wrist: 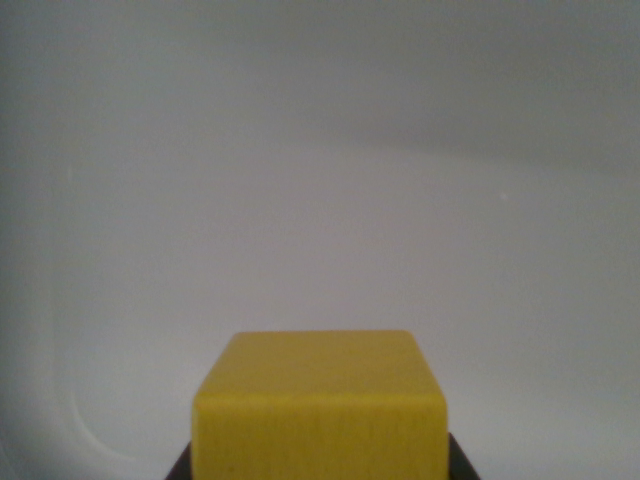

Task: Pick yellow cube

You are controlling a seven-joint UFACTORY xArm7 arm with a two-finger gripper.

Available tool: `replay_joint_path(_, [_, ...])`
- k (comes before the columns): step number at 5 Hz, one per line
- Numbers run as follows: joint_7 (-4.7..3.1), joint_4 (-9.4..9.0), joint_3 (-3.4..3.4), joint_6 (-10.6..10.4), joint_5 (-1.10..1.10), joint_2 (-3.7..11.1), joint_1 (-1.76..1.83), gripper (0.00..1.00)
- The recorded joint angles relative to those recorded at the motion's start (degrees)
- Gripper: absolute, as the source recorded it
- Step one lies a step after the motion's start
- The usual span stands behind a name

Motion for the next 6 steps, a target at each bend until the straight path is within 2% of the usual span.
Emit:
replay_joint_path(1, [0.0, 0.0, 0.0, 0.0, 0.0, 0.0, 0.0, 1.0])
replay_joint_path(2, [0.05, 1.54, -0.04, 2.56, 0.01, -1.02, -0.02, 1.0])
replay_joint_path(3, [0.05, 1.54, -0.04, 2.56, 0.01, -1.02, -0.02, 1.0])
replay_joint_path(4, [0.1, 3.02, -0.08, 5.03, 0.02, -2.01, -0.05, 1.0])
replay_joint_path(5, [0.1, 3.02, -0.08, 5.03, 0.02, -2.01, -0.05, 1.0])
replay_joint_path(6, [0.14, 4.37, -0.12, 7.28, 0.03, -2.91, -0.07, 1.0])
